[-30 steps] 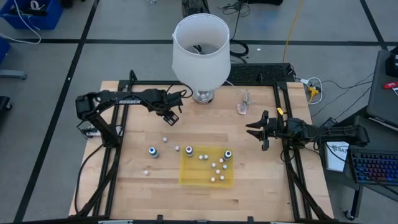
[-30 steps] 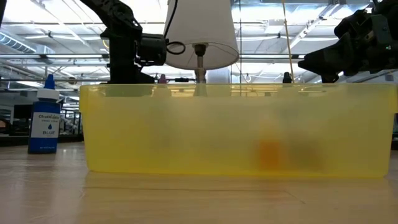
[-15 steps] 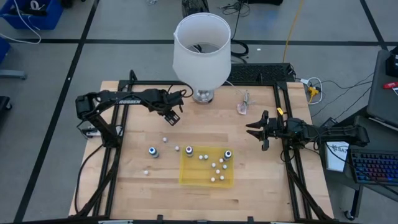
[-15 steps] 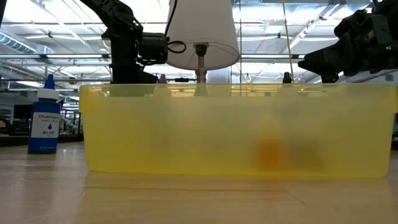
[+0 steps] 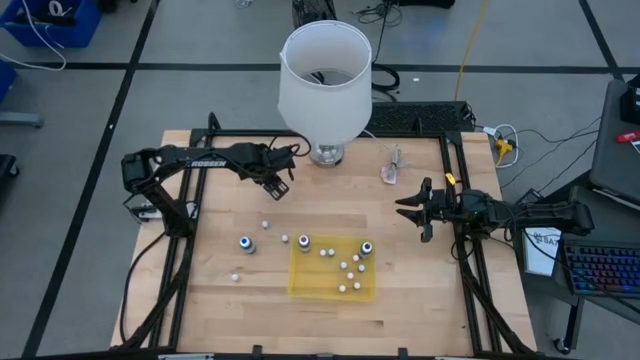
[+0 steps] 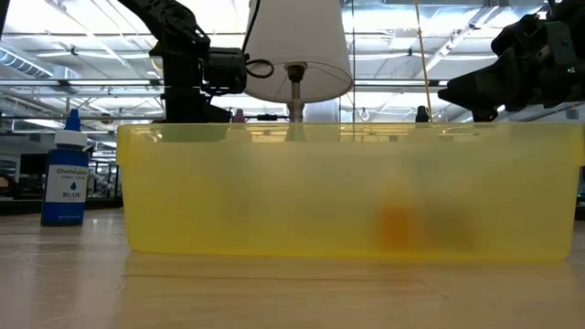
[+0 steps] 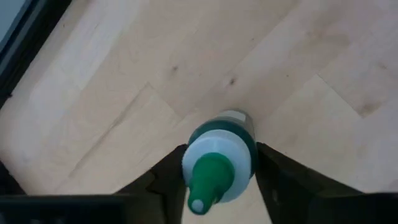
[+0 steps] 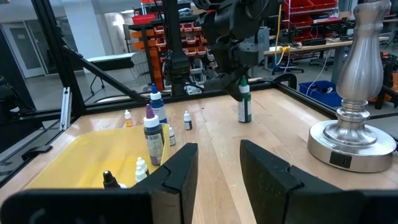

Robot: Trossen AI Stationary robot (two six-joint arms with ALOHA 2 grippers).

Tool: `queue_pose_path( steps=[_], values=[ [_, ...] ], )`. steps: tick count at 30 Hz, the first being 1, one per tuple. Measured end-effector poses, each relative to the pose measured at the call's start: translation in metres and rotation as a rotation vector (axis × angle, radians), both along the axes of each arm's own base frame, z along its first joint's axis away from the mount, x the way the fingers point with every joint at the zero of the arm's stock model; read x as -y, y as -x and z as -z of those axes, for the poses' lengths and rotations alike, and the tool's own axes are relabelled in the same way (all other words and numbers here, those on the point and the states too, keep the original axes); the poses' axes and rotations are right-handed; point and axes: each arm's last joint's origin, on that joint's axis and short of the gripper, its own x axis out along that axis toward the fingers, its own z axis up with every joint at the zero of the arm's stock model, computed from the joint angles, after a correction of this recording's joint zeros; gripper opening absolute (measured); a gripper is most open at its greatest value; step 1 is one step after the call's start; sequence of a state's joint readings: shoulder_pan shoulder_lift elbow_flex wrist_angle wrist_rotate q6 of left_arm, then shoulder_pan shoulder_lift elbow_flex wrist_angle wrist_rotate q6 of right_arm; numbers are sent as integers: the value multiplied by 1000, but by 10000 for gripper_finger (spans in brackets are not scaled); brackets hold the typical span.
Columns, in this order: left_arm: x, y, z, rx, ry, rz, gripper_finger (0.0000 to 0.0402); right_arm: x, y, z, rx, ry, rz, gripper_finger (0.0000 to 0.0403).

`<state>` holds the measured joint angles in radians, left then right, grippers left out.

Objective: Pick & Place food coloring
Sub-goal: Put the large green food coloring bottle into the transparent bin

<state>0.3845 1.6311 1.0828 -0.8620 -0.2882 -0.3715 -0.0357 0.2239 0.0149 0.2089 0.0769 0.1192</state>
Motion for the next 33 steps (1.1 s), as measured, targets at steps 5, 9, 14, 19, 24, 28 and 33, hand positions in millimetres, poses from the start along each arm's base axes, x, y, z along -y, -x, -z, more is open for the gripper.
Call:
queue_pose_path(
  steps=[5, 9, 14, 19, 24, 28, 33],
  values=[
    [3, -1, 0, 4, 14, 21, 141, 0, 0, 0, 0, 0, 0, 112],
    [12, -4, 0, 0, 21, 55, 141, 0, 0, 0, 0, 0, 0, 112],
    [31, -9, -3, 14, 37, 99, 141, 0, 0, 0, 0, 0, 0, 112],
    [53, -10, -10, 31, 53, 124, 141, 0, 0, 0, 0, 0, 0, 112],
    [78, -7, -19, 44, 61, 145, 141, 0, 0, 0, 1, 0, 0, 112],
    [96, -5, -30, 101, 56, 180, 141, 0, 0, 0, -2, 0, 0, 112],
    [118, 0, -46, 173, 61, 199, 141, 0, 0, 0, -3, 0, 0, 112]
  ],
)
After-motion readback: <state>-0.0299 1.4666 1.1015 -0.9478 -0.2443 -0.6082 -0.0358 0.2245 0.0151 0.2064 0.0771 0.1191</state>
